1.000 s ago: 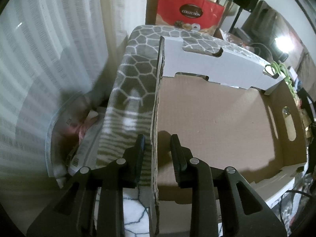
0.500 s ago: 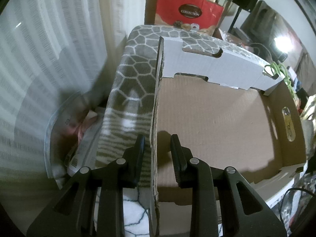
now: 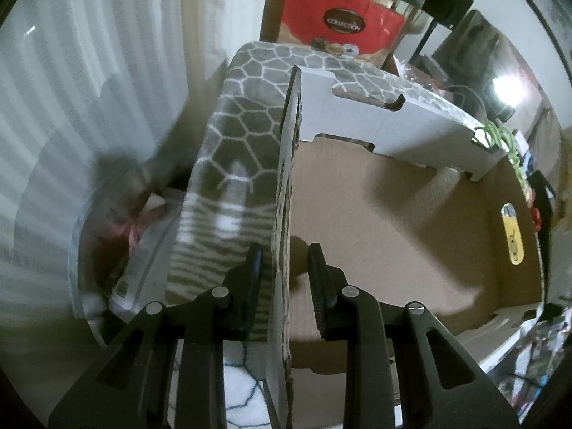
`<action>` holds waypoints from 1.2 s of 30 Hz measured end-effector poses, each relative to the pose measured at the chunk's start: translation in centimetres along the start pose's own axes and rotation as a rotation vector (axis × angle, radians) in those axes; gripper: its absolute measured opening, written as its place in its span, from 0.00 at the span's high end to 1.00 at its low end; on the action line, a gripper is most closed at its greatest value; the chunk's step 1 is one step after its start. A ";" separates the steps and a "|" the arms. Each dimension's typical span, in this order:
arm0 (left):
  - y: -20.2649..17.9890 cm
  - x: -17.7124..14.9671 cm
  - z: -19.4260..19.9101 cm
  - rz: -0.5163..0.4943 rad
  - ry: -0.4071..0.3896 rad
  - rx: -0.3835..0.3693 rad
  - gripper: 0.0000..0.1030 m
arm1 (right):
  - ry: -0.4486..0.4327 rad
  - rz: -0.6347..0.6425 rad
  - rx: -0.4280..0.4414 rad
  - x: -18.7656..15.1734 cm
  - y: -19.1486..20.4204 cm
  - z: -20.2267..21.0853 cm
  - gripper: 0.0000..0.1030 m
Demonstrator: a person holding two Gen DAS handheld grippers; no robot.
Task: Organize objects
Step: 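Carry the gold package into the tray and open the right gripper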
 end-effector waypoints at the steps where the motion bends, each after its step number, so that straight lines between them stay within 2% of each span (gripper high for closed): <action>1: 0.0 0.0 -0.1 0.002 0.004 -0.005 0.77 | 0.010 0.018 0.016 0.0 0.7 -0.7 0.91; 6: -0.1 -0.2 0.0 0.026 0.011 -0.040 0.76 | 0.091 0.124 0.105 -1.4 4.6 -5.5 0.91; 8: -0.1 -0.2 0.2 0.041 0.011 -0.058 0.71 | 0.134 0.169 0.133 -2.3 5.9 -7.6 0.91; 10: 0.0 -0.1 0.4 0.047 0.005 -0.072 0.62 | 0.165 0.195 0.158 -3.0 6.7 -9.1 0.91; 12: 0.1 0.0 0.7 0.050 -0.003 -0.079 0.59 | 0.195 0.233 0.183 -4.0 7.8 -10.6 0.91; 18: 0.8 0.4 1.4 0.106 -0.012 -0.140 0.56 | 0.268 0.320 0.238 -6.3 10.3 -14.1 0.91; 20: 0.9 0.5 1.5 0.110 -0.013 -0.153 0.56 | 0.294 0.306 0.269 -6.7 11.1 -15.2 0.91; 27: 1.3 0.4 1.6 0.109 -0.017 -0.138 0.56 | 0.347 0.354 0.349 -7.8 14.3 -17.8 0.91; 29: 1.6 0.3 1.5 0.119 -0.017 -0.131 0.56 | 0.372 0.377 0.361 -8.5 15.1 -18.4 0.91; 31: 2.1 0.3 1.5 0.141 -0.017 -0.128 0.56 | 0.387 0.388 0.336 -8.9 15.2 -19.1 0.91; 36: 3.1 0.8 2.8 0.195 -0.052 -0.149 0.55 | 0.375 0.358 0.310 -9.4 15.3 -20.1 0.91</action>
Point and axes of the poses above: each gripper's, at about its wrist camera, not at the fingertips, and z roughly against the way its jaws point, y to its left, x to its top, the point moved 6 cm from there along -z, roughly the way its jaws point, and after that the axes turned 13 degrees about -y, right-handed, at the moved point
